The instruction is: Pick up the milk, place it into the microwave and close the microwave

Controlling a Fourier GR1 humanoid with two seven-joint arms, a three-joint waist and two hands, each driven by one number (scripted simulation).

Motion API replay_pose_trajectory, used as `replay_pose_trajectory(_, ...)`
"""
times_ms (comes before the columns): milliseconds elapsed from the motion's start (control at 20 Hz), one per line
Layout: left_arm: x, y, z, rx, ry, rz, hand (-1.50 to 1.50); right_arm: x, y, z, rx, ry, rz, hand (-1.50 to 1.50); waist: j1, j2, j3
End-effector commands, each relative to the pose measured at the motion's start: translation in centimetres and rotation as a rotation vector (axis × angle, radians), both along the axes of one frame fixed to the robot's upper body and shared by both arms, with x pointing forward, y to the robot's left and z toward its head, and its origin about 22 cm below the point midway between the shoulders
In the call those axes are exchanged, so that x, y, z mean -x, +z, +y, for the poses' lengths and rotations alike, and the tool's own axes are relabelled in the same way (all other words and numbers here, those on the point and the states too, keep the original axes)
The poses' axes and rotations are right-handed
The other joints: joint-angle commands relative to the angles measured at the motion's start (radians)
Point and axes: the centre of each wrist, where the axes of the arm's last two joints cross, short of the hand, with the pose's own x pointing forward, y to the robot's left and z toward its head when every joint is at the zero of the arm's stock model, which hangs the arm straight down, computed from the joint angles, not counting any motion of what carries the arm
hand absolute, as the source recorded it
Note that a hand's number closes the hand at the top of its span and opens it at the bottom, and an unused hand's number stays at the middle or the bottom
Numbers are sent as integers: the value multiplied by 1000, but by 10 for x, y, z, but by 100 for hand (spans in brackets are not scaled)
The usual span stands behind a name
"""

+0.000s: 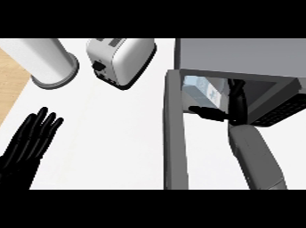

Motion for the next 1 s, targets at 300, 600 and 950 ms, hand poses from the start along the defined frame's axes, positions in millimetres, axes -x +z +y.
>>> replay_pose_trajectory(300,-13,-5,-15,-71,-121,32,-150,-2,-17,-4,-241,59,333,-150,-46,34,10)
replay_pose_trajectory(600,-28,-19,-29,-129,-248,60,150,14,-33,-22,-238,110,379,-150,-84,22,7)
replay_pose_trajectory(950,-64,-47,-78,-192,-267,87,150,33,-30,-21,-245,137,388,-150,-101,15,7)
